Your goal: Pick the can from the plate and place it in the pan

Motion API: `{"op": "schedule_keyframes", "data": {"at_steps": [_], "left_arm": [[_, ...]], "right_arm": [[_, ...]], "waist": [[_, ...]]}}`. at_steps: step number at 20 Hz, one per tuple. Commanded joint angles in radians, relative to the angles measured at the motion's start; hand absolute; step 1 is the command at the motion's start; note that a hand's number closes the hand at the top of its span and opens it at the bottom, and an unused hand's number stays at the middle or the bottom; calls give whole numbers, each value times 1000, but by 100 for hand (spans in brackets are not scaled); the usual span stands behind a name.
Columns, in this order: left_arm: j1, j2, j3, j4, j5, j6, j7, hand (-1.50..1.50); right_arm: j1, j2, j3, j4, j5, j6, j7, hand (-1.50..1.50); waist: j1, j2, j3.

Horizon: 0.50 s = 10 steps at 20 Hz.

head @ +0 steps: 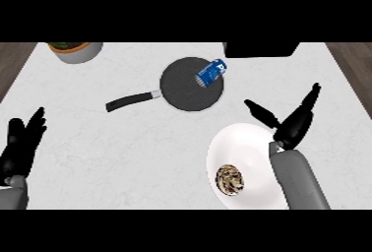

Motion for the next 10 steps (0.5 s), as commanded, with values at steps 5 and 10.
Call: {"op": "schedule_keyframes", "data": {"at_steps": [5, 10], "left_arm": [[-7, 34, 22, -59, 28, -41, 62, 0], [8, -7, 2, 13, -8, -20, -38, 0]], "right_arm": [[416, -98, 142, -538, 102, 141, 207, -150], [706, -107, 200, -791, 116, 150, 182, -150]], "waist": [[10, 6, 0], [15, 13, 1]]}}
